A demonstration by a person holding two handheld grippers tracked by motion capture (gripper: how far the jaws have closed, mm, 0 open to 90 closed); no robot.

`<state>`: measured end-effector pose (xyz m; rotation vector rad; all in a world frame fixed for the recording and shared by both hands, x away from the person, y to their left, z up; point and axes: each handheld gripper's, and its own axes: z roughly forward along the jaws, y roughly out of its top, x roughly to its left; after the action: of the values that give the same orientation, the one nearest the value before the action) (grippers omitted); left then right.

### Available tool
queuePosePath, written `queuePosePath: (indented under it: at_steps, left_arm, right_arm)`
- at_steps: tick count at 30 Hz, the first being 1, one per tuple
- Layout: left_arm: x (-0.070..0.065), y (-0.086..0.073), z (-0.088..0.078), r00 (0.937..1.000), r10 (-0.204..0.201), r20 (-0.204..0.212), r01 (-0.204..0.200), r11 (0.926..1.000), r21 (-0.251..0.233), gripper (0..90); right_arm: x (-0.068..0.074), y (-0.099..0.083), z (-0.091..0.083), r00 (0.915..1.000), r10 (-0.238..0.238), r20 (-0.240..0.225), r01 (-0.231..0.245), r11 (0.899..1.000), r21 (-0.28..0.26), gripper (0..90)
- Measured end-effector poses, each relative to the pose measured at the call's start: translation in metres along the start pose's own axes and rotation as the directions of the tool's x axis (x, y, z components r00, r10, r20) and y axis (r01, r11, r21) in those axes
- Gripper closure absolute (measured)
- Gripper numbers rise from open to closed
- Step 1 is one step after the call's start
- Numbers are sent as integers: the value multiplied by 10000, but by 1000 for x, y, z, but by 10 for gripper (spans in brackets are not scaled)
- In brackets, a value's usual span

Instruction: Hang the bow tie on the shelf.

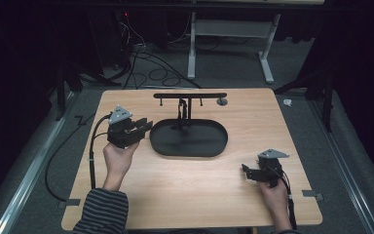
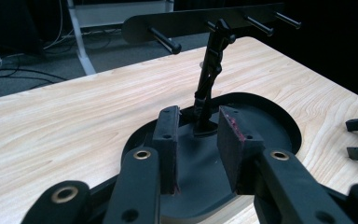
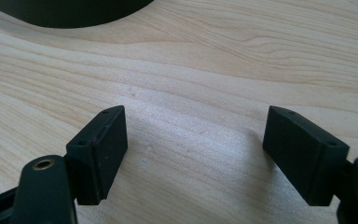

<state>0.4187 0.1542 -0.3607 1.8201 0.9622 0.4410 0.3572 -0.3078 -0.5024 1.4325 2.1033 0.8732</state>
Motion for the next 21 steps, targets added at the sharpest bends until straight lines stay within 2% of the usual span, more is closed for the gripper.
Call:
queuePosePath:
  at_steps: [21]
  left_arm:
    - [4, -17, -15, 9994, -355, -17, 355, 9994, -50, 680]
  right_arm:
    - [0, 0, 0, 10000, -4, 2, 4, 10000, 1, 229]
